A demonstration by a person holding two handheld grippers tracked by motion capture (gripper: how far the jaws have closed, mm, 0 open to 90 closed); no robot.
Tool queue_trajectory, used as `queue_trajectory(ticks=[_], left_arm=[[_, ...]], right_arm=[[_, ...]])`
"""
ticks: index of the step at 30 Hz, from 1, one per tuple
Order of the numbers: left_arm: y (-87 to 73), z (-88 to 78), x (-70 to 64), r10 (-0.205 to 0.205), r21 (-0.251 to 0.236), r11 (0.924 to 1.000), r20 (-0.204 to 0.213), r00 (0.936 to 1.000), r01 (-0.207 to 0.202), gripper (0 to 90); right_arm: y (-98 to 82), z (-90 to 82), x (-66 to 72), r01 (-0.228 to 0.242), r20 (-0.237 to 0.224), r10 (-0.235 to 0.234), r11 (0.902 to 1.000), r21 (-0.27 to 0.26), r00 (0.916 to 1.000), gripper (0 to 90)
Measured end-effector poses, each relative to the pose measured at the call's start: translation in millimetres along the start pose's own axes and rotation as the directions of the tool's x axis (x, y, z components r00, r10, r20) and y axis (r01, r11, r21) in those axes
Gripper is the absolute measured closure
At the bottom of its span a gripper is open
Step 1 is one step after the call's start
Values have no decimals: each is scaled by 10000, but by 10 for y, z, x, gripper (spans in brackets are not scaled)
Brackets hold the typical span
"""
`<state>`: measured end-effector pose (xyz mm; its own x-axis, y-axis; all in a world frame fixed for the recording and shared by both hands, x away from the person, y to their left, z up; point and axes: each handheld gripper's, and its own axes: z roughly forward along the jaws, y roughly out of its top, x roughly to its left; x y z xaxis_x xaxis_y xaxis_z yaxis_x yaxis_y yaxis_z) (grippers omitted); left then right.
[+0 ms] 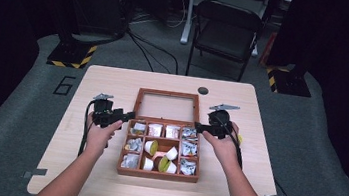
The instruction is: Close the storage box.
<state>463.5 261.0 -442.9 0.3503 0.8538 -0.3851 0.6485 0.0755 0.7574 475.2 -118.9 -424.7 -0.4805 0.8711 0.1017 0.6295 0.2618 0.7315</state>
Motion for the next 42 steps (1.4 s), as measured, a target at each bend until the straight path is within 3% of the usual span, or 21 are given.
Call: queue_trajectory(ticks=[6, 9, 10, 14, 19, 20, 25, 30, 42], left_arm=[[37, 42, 10, -210, 113, 9997, 386, 9990, 206, 300], [38, 75, 15, -122, 207, 9997, 532, 9985, 111, 309], [38, 84, 2, -278, 233, 9994, 540, 9982, 266, 316], [74, 119, 6, -19, 343, 9994, 683, 9977, -4, 336], [145, 134, -17, -61, 277, 9996, 858, 9963, 37, 336], [159, 139, -31, -194, 286, 9994, 860, 9961, 170, 338], [233, 153, -52, 135, 490, 9986, 801, 9967, -175, 344], [242, 177, -40, 181, 494, 9985, 686, 9975, -216, 353], [217, 349, 33, -60, 753, 9972, 532, 9986, 20, 367]], right_arm=[[75, 21, 22, -247, -113, 247, 9997, 29, 9996, 350], [94, 27, 18, -336, -204, 335, 9994, -6, 9992, 350], [100, 31, 16, -410, -230, 411, 9992, 17, 9989, 351], [133, 35, 3, -518, -357, 519, 9986, 48, 9980, 358], [190, 11, 11, -612, -306, 614, 9981, 54, 9976, 362], [204, 8, 10, -550, -290, 549, 9985, -52, 9981, 366], [275, -19, 27, -574, -338, 573, 9983, -38, 9978, 368], [328, -29, 22, -543, -377, 534, 9982, -239, 9979, 394], [328, 152, -33, -809, -333, 803, 9966, -149, 9962, 394]])
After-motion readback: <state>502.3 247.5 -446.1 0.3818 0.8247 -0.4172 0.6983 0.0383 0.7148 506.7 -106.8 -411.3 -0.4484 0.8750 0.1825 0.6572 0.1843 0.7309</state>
